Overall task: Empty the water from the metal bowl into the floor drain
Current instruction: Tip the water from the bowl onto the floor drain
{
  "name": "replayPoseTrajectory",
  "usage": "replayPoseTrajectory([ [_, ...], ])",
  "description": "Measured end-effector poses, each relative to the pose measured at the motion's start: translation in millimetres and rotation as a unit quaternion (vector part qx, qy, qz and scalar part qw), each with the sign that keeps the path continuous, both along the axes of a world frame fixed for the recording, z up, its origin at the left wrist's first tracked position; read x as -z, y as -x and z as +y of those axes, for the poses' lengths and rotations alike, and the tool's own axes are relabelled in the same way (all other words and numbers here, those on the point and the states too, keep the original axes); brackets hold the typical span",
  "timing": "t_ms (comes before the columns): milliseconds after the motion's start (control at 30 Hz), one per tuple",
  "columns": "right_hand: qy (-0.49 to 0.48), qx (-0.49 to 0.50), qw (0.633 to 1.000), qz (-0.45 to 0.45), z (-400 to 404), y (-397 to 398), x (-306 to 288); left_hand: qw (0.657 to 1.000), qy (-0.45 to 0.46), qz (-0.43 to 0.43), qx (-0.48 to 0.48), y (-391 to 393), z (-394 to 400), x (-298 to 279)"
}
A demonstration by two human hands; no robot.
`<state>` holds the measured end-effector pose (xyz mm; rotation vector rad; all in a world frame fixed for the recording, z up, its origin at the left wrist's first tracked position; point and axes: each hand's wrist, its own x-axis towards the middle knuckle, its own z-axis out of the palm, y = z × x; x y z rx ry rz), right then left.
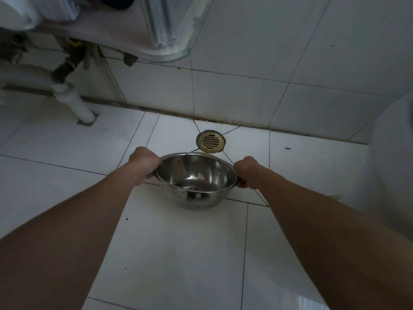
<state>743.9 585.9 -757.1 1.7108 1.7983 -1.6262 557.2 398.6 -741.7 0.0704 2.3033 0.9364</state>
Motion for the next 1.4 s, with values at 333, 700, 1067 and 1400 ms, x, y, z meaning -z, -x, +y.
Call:
replayPoseTrajectory([
  [333, -0.002, 0.005, 1.0, 0.001, 2, 1, 2, 1.0, -0.006, 0.002, -0.014, 0, 4, -3],
  [700, -0.008, 0.013, 1.0, -0.001, 4, 4, 4, 0.998, -0.025, -0.013, -0.048, 2, 8, -5],
  [1067, -0.003, 0.053, 0.999, 0.01, 3, 8, 8, 0.995, -0.06, -0.029, -0.073, 3, 13, -14],
  [1400, 0.013, 0.095, 0.995, 0.041, 1, 12, 6, 0.992, -0.072, -0.008, -0.102, 10, 24, -21],
])
